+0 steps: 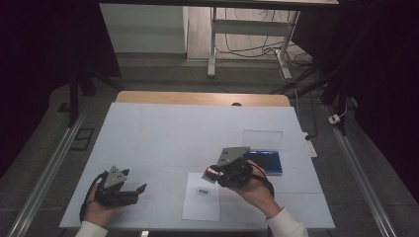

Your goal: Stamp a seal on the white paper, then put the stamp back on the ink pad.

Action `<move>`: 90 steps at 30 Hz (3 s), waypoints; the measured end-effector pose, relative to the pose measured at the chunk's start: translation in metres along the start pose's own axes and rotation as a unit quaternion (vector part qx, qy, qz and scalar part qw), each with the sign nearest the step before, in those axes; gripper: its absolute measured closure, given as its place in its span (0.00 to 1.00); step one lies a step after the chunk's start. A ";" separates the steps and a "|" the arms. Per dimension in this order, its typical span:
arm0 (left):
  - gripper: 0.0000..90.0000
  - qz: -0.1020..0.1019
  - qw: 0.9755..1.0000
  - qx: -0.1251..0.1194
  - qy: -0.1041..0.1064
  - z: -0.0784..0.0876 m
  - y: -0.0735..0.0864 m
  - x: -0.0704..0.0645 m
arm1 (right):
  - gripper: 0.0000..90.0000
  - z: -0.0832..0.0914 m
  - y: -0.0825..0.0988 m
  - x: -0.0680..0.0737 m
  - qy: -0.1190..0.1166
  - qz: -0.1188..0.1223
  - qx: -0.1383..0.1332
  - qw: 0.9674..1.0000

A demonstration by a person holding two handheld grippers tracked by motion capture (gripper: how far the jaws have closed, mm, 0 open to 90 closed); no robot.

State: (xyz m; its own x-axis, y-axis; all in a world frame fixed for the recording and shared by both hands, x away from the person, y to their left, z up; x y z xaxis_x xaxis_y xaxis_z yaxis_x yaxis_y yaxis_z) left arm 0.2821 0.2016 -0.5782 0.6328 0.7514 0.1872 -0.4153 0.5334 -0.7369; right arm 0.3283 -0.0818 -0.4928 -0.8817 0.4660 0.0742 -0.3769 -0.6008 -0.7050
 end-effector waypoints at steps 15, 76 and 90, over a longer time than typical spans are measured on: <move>0.21 -0.002 1.000 0.002 -0.001 -0.001 0.000 0.000 | 0.77 0.024 0.004 -0.038 0.048 -0.030 -0.020 0.998; 0.21 -0.004 1.000 0.007 0.003 -0.002 0.002 0.000 | 0.77 0.049 0.082 -0.153 0.179 -0.133 0.075 0.972; 0.21 -0.005 1.000 0.007 0.004 -0.003 0.002 0.000 | 0.52 0.045 0.081 -0.153 0.180 -0.141 0.063 0.972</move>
State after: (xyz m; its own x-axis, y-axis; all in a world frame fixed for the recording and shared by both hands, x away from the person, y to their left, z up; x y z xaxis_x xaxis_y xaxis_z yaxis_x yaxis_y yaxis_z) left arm 0.2829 0.2012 -0.5816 0.6428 0.7422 0.1895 -0.4175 0.5468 -0.7258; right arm 0.4196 -0.2311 -0.5296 -0.5912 0.8064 -0.0156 -0.6404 -0.4811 -0.5987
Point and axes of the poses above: each handheld gripper's, and its own axes: z roughly backward along the jaws, y roughly out of its underside, x roughly to its left, the point moved 8 cm from there along -z, roughly forward along the jaws, and after that the axes turned 13 degrees about -z, right-handed, at the moved point
